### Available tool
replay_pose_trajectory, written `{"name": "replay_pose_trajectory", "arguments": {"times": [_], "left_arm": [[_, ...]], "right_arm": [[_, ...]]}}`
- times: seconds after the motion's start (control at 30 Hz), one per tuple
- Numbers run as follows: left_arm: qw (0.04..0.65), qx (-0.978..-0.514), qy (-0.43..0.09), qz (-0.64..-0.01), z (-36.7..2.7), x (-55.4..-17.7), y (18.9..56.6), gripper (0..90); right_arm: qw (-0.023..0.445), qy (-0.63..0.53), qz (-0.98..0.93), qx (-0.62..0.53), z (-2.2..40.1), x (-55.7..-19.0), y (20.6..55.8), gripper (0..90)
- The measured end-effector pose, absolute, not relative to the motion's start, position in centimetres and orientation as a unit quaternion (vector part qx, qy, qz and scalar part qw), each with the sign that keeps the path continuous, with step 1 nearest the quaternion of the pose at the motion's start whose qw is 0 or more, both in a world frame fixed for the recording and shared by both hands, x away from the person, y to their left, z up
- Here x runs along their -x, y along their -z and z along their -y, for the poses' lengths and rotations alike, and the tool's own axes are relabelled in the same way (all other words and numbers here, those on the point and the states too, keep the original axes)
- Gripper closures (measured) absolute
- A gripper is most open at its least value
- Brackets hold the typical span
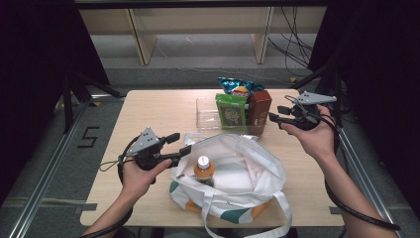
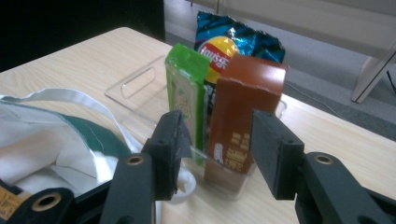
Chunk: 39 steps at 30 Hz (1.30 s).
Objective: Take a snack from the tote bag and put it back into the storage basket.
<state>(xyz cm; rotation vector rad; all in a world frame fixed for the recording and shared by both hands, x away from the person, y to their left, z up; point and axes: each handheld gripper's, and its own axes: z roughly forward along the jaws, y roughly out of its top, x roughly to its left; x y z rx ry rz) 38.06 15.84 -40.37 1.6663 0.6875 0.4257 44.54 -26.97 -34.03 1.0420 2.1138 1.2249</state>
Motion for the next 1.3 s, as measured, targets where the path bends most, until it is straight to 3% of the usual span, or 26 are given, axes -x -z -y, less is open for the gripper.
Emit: {"name": "replay_pose_trajectory", "arguments": {"times": [0.7, 0.87, 1.1, 1.3], "left_arm": [[0.604, -0.72, -0.181, -0.29, -15.0, -38.1, 39.9, 35.4], [0.603, -0.721, -0.184, -0.289, -15.2, -38.0, 39.8, 35.4], [0.606, -0.72, -0.186, -0.283, -15.6, -37.3, 39.6, 35.2], [0.611, -0.718, -0.178, -0.281, -15.6, -36.7, 39.3, 34.3]], "right_arm": [[0.247, -0.447, -0.753, -0.416, 30.9, -41.7, 36.6, 53.3], [0.232, -0.445, -0.75, -0.432, 31.1, -41.4, 37.3, 52.8], [0.262, -0.449, -0.739, -0.429, 31.7, -41.3, 37.7, 52.7], [0.253, -0.447, -0.737, -0.439, 31.5, -41.1, 38.0, 52.7]]}}
